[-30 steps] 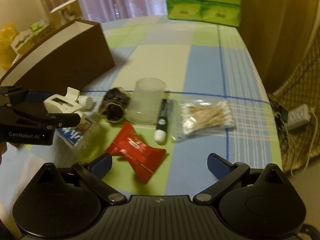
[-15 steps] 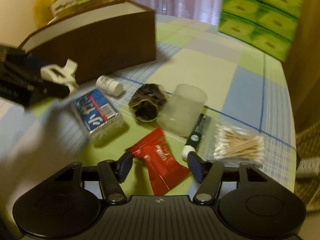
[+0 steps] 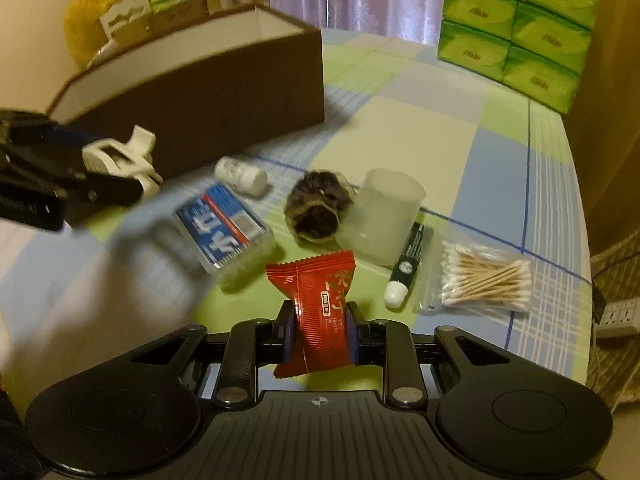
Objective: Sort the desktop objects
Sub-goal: 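Grasp the white hair clip with the left tool while the right tool grasps the red candy packet, then carry the hair clip and red candy packet over the open box with both tools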
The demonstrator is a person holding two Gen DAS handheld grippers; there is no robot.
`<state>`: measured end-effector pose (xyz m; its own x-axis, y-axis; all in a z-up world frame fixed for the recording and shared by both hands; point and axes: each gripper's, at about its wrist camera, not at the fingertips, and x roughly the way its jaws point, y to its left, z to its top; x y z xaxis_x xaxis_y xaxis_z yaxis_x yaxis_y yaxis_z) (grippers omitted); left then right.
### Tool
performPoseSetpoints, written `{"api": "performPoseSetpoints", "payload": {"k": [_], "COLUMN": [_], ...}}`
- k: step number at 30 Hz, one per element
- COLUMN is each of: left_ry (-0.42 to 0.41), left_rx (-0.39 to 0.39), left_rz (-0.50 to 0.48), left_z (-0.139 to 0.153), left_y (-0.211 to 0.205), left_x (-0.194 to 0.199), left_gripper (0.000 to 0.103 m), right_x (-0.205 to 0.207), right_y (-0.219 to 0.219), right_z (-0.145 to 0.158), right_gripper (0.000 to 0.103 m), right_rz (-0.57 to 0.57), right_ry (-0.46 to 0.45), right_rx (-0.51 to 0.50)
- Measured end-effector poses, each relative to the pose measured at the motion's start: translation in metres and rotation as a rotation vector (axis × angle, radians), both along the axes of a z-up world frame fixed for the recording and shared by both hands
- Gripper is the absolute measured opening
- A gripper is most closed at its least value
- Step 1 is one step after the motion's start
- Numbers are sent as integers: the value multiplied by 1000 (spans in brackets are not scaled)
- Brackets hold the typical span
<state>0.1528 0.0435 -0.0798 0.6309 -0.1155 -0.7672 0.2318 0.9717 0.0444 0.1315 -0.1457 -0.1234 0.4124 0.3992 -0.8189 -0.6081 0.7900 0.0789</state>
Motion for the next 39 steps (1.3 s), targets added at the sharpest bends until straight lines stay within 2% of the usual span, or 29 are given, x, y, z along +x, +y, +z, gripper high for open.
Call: {"api": "performPoseSetpoints", "payload": {"k": [13, 24, 31, 39], "left_ry": [-90, -155, -187, -178], "left_rx": [-53, -69, -65, -81], "left_rz": [-26, -1, 16, 1], "left_z": [51, 82, 93, 87], "left_y": [23, 78, 121, 158], "left_x": [-14, -9, 17, 67], "left_gripper": [84, 84, 84, 84], "right_x": [-8, -1, 18, 60], "right_y": [29, 99, 154, 207], "right_z": [55, 87, 104, 103], "right_gripper": [22, 22, 22, 22], "right_rz": [-16, 44, 61, 26], "right_ry": [17, 0, -40, -46], "right_rx": [124, 193, 220, 207]}}
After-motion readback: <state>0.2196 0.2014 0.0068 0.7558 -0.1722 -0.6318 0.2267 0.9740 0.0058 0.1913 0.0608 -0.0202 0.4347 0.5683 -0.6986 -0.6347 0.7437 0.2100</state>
